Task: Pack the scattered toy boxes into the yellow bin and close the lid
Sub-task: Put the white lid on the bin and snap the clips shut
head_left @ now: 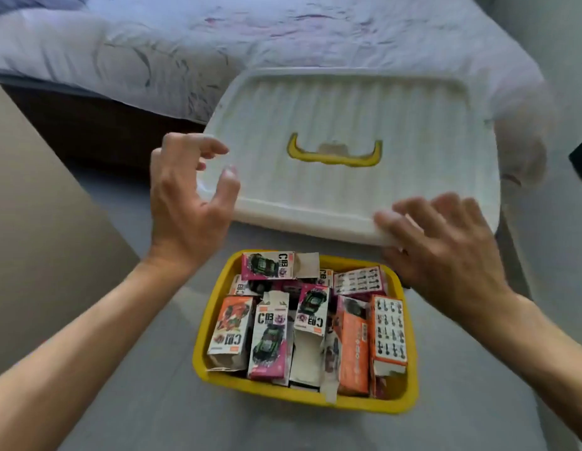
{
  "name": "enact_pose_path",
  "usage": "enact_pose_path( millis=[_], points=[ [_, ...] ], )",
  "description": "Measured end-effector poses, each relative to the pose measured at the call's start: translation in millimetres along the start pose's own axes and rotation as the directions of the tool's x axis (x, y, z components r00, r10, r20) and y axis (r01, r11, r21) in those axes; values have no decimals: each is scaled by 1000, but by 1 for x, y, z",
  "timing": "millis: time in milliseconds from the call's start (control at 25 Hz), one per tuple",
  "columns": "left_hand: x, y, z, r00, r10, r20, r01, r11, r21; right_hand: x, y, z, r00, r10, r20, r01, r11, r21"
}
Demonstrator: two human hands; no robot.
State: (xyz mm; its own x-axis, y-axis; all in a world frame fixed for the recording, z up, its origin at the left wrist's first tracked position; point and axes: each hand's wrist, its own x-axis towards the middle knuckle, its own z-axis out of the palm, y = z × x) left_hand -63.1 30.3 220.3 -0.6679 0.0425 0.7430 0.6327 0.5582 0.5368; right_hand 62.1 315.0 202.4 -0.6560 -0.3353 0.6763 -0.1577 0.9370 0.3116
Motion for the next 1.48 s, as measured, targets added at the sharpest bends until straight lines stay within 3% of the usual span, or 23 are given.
enact_pose_path(
  millis=[40,80,160,200,240,320,480,600,800,920,1040,1320,1480],
  points=[
    [-10,-14,-7,988,-153,25,151,987,45,-26,-19,-2,999,-48,13,47,998,45],
    [-22,-28,-10,926,-366,96,360,930,69,-49,-37,-2,995,-93,38,89,992,86],
    [-51,-50,-3,657,-686,314,689,715,120,-85,-63,7,982,-158,106,140,977,161],
    [-71,-59,1,551,-735,395,746,646,161,-100,-72,12,976,-168,139,140,971,194],
    [-90,-69,4,503,-749,432,764,619,183,-113,-78,16,968,-170,185,127,967,221],
    [-119,-85,9,512,-736,443,748,636,190,-136,-85,24,939,-165,301,81,958,274],
    [-146,-94,20,614,-602,511,495,798,345,-153,-89,27,807,-182,561,-45,930,366],
    [-156,-100,23,640,-553,533,447,833,326,-133,-85,27,760,-183,623,-117,905,409],
    [-157,-109,24,620,-566,543,424,824,375,-71,-65,62,758,-76,648,-213,910,356],
    [-168,-114,22,610,-564,556,432,825,363,-46,-84,104,690,-164,705,-133,929,346],
    [-176,-118,22,589,-597,544,465,801,376,-30,-113,144,635,-219,741,-178,892,416],
    [-167,-106,19,497,-661,563,421,750,510,-43,-134,156,624,-168,763,-225,896,382],
    [-173,-119,29,436,-670,600,381,742,552,-46,-139,173,663,-160,732,-219,893,393]
  ],
)
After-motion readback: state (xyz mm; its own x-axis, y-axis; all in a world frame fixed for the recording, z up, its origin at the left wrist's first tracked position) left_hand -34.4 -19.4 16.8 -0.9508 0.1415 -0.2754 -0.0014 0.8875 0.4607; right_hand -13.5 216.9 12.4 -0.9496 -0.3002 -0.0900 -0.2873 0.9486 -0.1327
